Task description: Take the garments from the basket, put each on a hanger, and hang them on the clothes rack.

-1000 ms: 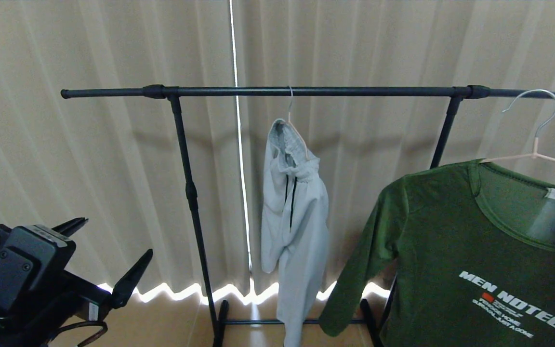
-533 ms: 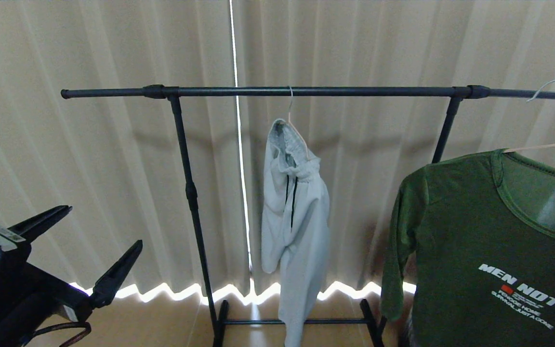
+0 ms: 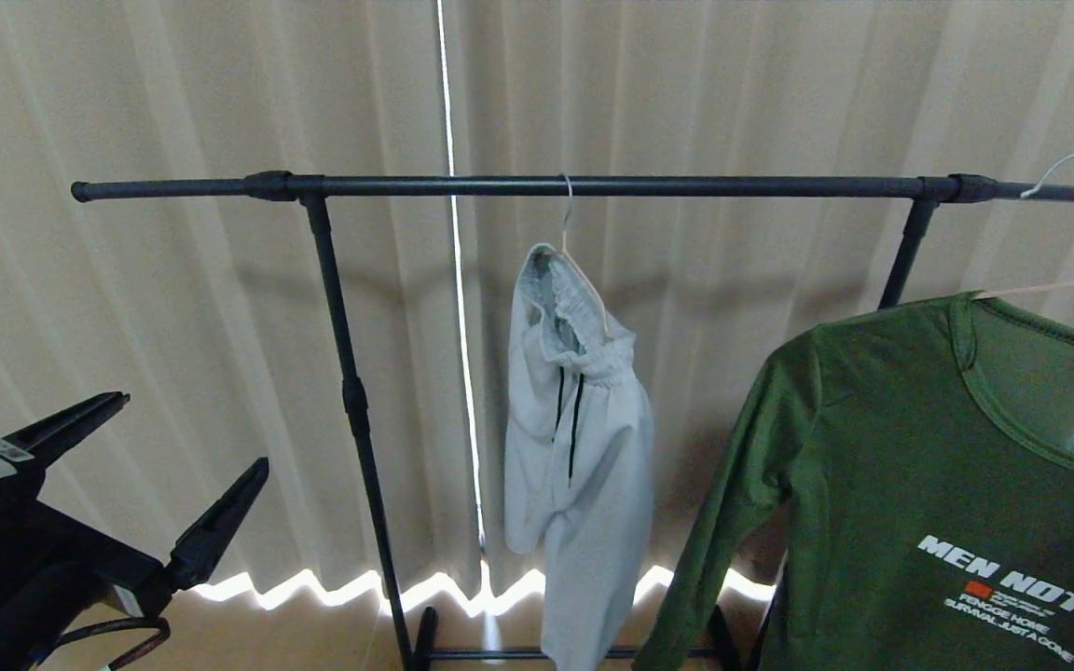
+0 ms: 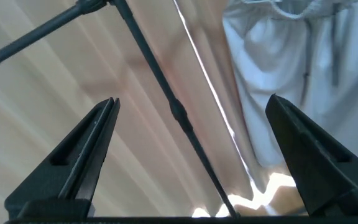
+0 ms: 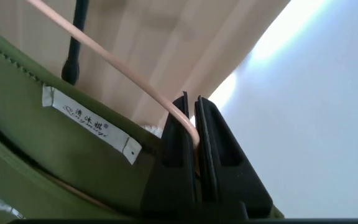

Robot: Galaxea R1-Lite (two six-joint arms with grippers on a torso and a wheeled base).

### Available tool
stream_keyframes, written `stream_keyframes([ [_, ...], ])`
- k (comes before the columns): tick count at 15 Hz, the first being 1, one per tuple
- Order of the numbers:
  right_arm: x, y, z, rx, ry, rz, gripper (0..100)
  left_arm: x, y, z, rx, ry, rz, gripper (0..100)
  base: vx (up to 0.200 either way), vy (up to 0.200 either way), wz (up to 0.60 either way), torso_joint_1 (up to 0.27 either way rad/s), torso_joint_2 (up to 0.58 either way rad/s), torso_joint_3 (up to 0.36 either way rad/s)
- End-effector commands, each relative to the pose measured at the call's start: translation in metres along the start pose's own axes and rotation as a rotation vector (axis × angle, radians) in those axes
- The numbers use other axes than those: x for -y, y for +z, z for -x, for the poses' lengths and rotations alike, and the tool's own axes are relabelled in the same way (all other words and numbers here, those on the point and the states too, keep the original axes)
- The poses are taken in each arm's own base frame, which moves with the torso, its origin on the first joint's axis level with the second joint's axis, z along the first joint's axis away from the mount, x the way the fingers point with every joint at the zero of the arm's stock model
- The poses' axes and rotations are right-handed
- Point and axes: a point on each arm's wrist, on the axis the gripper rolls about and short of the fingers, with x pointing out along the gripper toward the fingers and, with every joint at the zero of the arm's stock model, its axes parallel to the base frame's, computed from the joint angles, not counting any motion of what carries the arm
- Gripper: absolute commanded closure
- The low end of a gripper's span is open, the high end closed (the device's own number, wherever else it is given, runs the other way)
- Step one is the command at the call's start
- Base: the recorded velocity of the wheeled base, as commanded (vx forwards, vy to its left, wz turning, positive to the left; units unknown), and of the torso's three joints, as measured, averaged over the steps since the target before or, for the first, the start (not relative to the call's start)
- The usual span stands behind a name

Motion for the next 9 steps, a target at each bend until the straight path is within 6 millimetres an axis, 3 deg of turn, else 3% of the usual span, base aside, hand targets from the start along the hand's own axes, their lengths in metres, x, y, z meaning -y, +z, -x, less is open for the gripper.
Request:
stream_keyframes([
  [1, -0.0024, 0.0005, -0.0002, 0.002, 0.014, 0.004, 100, 0.0006, -0.0012, 0.0, -0.006, -0.002, -0.001, 0, 0.2, 0.0, 0.0, -0.002, 0.01, -0.002],
  [9, -0.0073, 0.0004, -0.0021, 0.002, 0.045, 0.011, 100, -0.0005, -0.0038, 0.0006, -0.019, 0.007, -0.004, 0, 0.2, 0.0, 0.0, 0.003, 0.0, 0.003],
])
